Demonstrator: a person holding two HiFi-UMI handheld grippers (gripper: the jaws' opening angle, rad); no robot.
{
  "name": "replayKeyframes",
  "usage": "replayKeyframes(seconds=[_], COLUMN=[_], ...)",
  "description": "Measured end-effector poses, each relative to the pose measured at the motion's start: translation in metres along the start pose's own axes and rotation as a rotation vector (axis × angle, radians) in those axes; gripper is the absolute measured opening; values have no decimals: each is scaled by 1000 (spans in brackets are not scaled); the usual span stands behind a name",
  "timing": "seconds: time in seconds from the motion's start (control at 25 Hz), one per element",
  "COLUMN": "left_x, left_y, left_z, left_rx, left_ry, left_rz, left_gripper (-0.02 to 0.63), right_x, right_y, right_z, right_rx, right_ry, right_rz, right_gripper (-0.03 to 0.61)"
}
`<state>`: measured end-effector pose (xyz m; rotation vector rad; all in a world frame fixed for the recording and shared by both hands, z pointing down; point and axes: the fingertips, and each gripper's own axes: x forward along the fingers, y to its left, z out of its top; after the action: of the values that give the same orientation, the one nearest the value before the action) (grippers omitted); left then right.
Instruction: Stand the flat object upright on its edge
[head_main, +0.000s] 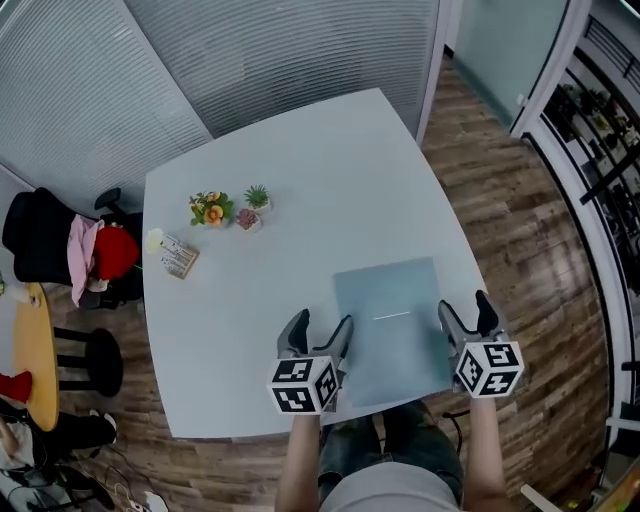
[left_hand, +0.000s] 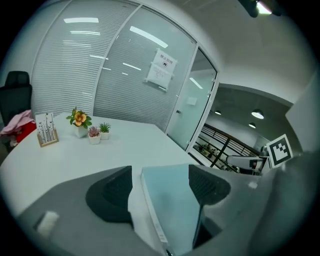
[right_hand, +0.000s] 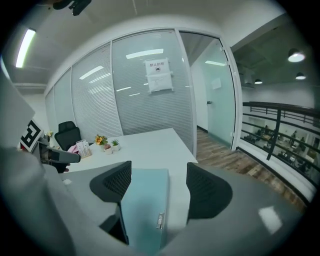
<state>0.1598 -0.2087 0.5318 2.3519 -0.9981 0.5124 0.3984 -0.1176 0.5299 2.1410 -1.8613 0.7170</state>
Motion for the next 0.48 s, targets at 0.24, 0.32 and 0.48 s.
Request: replayKeyframes(seconds=[0.24,0.32,0.48], left_x=[9,11,15], left_y=[0,-1,-4], left_z=[-41,-53,-75], left_rx=[-44,-63,-106], left_ry=[90,112,150], left_rz=[13,13,22], left_gripper=[342,342,342], right_x=[22,28,37], right_y=[-6,-8,-8], right_z=[-31,-41,-63], right_rx=[69,89,137], right_ry=[84,112,167], right_rz=[81,96,138], right_gripper=[360,360,360])
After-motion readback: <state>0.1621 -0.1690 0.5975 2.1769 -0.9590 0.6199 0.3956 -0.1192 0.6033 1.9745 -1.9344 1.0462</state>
